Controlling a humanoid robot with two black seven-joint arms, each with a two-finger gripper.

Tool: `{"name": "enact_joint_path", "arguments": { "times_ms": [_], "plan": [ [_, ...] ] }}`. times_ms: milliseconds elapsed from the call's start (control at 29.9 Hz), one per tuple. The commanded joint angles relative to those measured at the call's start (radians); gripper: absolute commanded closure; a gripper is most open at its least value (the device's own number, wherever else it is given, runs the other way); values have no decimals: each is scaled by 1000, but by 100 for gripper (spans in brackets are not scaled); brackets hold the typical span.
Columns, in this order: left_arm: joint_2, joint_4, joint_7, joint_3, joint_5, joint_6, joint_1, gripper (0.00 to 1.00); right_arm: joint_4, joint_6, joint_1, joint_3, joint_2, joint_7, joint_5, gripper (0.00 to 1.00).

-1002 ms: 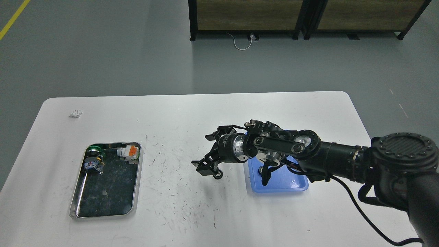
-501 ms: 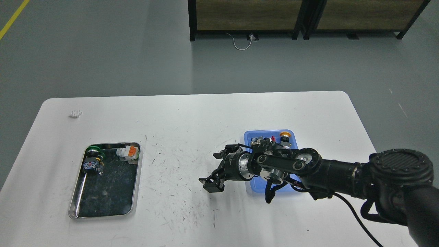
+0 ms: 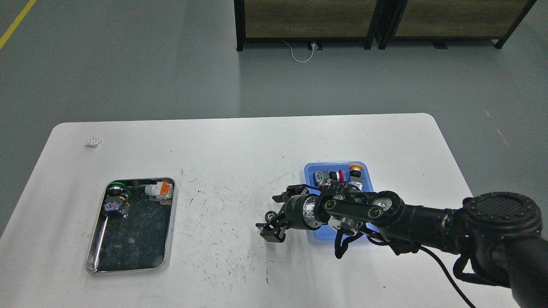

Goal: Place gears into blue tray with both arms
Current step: 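Grasp the second black gear on the table with the right gripper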

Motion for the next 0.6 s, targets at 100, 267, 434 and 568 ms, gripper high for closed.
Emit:
{"name": "enact_joint_path", "arguments": {
  "times_ms": [100, 267, 434, 568],
  "plan": [
    [0, 2, 2, 0, 0, 1, -1, 3, 0, 3, -7, -3, 0, 5, -25, 15],
    [0, 2, 2, 0, 0, 1, -1, 3, 0, 9, -23, -3, -3, 5, -25, 22],
    [0, 2, 3, 0, 0, 1, -4, 3, 0, 14, -35, -2, -10, 5, -25, 37],
    [0, 2, 3, 0, 0, 1, -4, 3, 0, 15, -35, 5, -14, 5, -31, 40]
  ]
}}
